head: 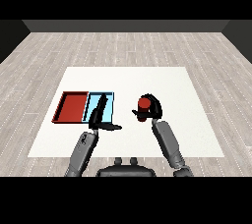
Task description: Pick the red can and put it in the red box
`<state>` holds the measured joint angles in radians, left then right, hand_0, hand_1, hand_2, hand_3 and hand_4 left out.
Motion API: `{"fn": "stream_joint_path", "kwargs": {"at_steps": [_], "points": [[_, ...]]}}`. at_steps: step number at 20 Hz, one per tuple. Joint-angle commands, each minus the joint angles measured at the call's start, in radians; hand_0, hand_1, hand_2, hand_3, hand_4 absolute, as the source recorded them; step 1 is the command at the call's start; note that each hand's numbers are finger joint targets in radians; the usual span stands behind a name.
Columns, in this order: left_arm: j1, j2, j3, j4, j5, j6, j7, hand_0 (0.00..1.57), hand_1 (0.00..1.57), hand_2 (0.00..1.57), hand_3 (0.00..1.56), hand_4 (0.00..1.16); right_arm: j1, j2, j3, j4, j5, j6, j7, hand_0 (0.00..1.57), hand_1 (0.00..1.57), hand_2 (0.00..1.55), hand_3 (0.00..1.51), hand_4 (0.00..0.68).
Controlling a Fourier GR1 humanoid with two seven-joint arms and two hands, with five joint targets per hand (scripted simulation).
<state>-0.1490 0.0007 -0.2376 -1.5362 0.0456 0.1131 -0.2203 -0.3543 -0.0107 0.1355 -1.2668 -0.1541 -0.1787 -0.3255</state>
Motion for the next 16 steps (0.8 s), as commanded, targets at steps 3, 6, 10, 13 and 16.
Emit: {"fn": "stream_joint_path", "kwargs": {"at_steps": [3,6,10,13,16], "points": [[-0.043,-0.001,-0.067,0.041,0.033,0.011,0.004,0.00,0.00,0.00,0.00,0.00,-0.049,0.010,0.114,0.041,-0.057,-0.103,-0.041,1.41,1.41,1.43,1.41,0.645],[-0.101,-0.001,-0.162,0.064,0.058,0.117,0.020,0.00,0.00,0.00,0.00,0.00,-0.139,0.011,0.105,0.065,-0.052,-0.108,-0.009,1.41,1.41,1.41,1.39,0.639],[-0.093,-0.001,-0.172,0.084,0.061,0.108,0.001,0.00,0.00,0.00,0.00,0.00,-0.059,0.011,0.256,-0.017,-0.096,-0.203,-0.053,1.38,1.38,1.41,1.40,0.625],[-0.091,-0.001,-0.207,0.082,0.049,0.152,0.018,0.00,0.00,0.00,0.00,0.00,-0.037,0.011,0.225,-0.111,-0.034,-0.174,0.036,1.39,1.39,1.41,1.40,0.615],[-0.181,-0.001,-0.211,0.159,0.088,0.193,0.010,0.00,0.00,0.00,0.00,0.00,-0.112,0.011,0.189,0.022,-0.098,-0.130,-0.032,1.41,1.41,1.43,1.41,0.618]]}}
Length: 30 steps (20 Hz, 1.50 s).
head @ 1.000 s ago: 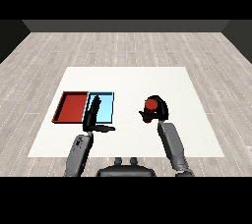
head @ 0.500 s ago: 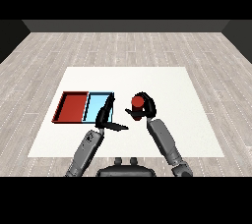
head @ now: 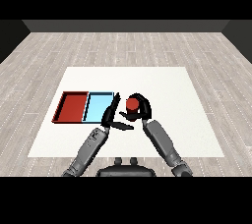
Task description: Pick the red can and put it in the red box
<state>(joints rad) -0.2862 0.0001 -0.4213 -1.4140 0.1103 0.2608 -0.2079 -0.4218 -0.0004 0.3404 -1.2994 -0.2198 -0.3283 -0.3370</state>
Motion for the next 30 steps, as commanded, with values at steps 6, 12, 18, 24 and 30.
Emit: {"fn": "stream_joint_path", "kwargs": {"at_steps": [6,12,18,24,30], "points": [[-0.127,0.000,-0.048,0.129,0.039,0.071,0.028,0.00,0.00,0.00,0.00,0.00,-0.051,0.000,0.149,-0.014,-0.077,-0.104,0.000,1.43,1.43,1.44,1.40,0.615],[-0.098,0.000,-0.018,0.163,0.034,0.023,-0.042,0.00,0.00,0.00,0.00,0.00,-0.030,0.000,0.115,-0.055,-0.032,-0.062,0.029,1.45,1.45,1.43,1.38,0.614],[-0.114,0.000,-0.178,0.152,0.089,0.160,-0.036,0.00,0.00,0.00,0.00,0.00,-0.033,0.000,0.185,-0.078,-0.068,-0.097,0.038,1.46,1.46,1.44,1.39,0.588],[-0.153,0.001,-0.066,0.185,0.003,0.157,0.013,0.00,0.00,0.00,0.00,0.43,-0.096,0.000,0.263,0.040,-0.167,-0.179,-0.104,1.49,1.49,1.46,1.41,0.504],[-0.170,0.002,-0.153,0.175,0.085,0.228,0.049,1.57,1.57,1.52,1.42,0.90,-0.071,-0.001,0.246,-0.017,-0.175,-0.155,-0.081,1.49,1.49,1.45,1.40,0.522]]}}
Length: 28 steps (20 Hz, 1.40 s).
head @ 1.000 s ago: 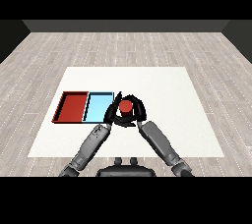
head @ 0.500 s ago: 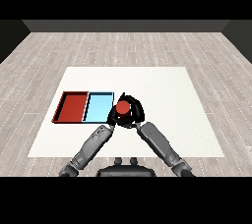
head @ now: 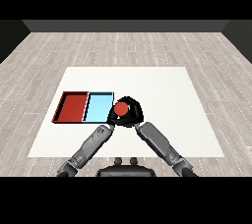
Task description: Pick the red can and put it in the red box
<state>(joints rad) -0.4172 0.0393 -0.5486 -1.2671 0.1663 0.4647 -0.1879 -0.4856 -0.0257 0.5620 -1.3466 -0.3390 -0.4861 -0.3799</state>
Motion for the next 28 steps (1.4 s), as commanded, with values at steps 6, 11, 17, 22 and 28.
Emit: {"fn": "stream_joint_path", "kwargs": {"at_steps": [6,11,17,22,28], "points": [[-0.043,-0.038,-0.046,0.021,-0.043,0.121,0.073,1.57,1.57,1.47,1.33,0.89,0.064,0.025,-0.003,-0.021,0.028,0.075,-0.029,1.47,1.47,1.44,1.39,0.557],[-0.021,-0.038,-0.066,-0.028,-0.051,0.136,0.080,1.57,1.57,1.50,1.36,0.87,-0.048,0.025,0.064,-0.061,-0.017,-0.066,0.057,1.52,1.52,1.45,1.39,0.538],[-0.050,-0.037,-0.092,-0.026,0.012,0.180,0.040,1.57,1.57,1.53,1.42,0.91,0.037,0.021,-0.033,0.000,-0.007,0.076,-0.062,1.51,1.51,1.46,1.40,0.547],[-0.033,-0.037,-0.016,-0.022,0.013,0.119,0.012,1.57,1.57,1.57,1.49,1.14,0.065,0.019,-0.005,-0.066,-0.019,0.108,-0.006,0.76,0.76,0.61,0.00,0.000],[-0.125,-0.038,-0.032,0.024,0.037,0.157,0.052,1.57,1.57,1.57,1.49,1.14,-0.007,0.025,0.015,-0.075,-0.025,0.038,0.021,0.00,0.00,0.00,0.00,0.000]]}}
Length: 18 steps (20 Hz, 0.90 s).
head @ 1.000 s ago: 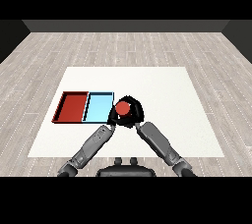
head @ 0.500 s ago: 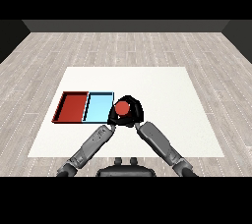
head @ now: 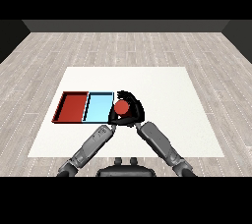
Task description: Pick the red can and put it in the red box
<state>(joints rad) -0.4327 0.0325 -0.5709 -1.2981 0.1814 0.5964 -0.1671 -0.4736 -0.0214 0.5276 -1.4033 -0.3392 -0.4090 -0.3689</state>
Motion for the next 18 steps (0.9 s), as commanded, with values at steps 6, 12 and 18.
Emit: {"fn": "stream_joint_path", "kwargs": {"at_steps": [6,12,18], "points": [[-0.025,-0.031,0.002,0.006,-0.037,0.005,0.010,1.57,1.57,1.57,1.48,1.15,0.056,0.020,-0.035,-0.064,0.106,0.036,0.045,0.00,0.00,0.00,0.00,0.000],[0.093,-0.028,-0.003,-0.094,-0.098,-0.015,0.031,1.57,1.57,1.57,1.48,1.14,0.004,-0.010,-0.146,-0.084,0.145,0.040,0.079,0.00,0.00,0.00,0.00,0.000],[0.100,-0.009,0.089,-0.001,-0.044,-0.083,-0.058,1.57,1.57,1.57,1.48,1.12,0.063,-0.115,-0.237,-0.374,0.131,0.013,0.177,0.00,0.00,0.00,0.00,0.000]]}}
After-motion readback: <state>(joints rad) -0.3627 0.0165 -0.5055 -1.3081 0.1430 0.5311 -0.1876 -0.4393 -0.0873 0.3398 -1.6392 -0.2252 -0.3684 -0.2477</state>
